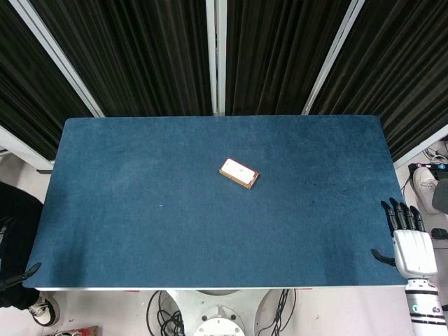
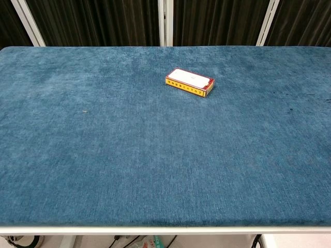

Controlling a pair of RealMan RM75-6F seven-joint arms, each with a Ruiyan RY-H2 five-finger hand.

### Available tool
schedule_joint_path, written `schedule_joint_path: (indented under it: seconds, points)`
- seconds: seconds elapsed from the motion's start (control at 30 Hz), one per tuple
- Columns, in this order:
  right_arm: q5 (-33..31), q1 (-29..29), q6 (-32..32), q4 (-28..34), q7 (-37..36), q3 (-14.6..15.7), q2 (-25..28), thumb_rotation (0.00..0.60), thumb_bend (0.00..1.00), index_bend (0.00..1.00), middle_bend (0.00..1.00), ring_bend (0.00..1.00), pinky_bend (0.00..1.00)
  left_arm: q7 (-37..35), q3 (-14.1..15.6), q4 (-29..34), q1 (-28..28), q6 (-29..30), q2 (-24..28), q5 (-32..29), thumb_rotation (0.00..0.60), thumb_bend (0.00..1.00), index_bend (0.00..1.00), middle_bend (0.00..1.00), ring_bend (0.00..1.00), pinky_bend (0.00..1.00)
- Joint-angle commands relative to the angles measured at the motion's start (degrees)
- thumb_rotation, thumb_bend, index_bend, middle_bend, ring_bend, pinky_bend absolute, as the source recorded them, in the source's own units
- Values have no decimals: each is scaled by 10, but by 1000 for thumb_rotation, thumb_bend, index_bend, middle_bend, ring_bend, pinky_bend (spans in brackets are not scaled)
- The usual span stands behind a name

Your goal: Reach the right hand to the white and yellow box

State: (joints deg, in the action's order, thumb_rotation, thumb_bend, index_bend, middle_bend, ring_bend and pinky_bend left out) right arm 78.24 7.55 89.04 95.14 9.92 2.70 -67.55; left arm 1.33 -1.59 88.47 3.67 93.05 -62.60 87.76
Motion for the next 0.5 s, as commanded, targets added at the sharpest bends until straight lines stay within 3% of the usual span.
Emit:
schedule_joint_path:
  seconds: [0.03, 0.33, 0.5]
  points:
    - [5, -9, 1, 3, -12, -1, -4, 600, 0, 0, 0, 0, 0, -1, 1, -1, -1, -2, 0, -1, 449, 95, 109, 104, 108, 211]
    - [-5, -10, -30, 10, -14, -17, -8, 600, 0, 0, 0, 0, 0, 0, 5, 4, 0, -1, 5, 3, 450, 95, 109, 104, 108, 211]
    - [-9, 25, -80, 29, 3, -41, -15, 600, 0, 0, 0, 0, 0, 1, 6, 8, 1, 1, 7, 4, 450, 96, 109, 104, 108, 211]
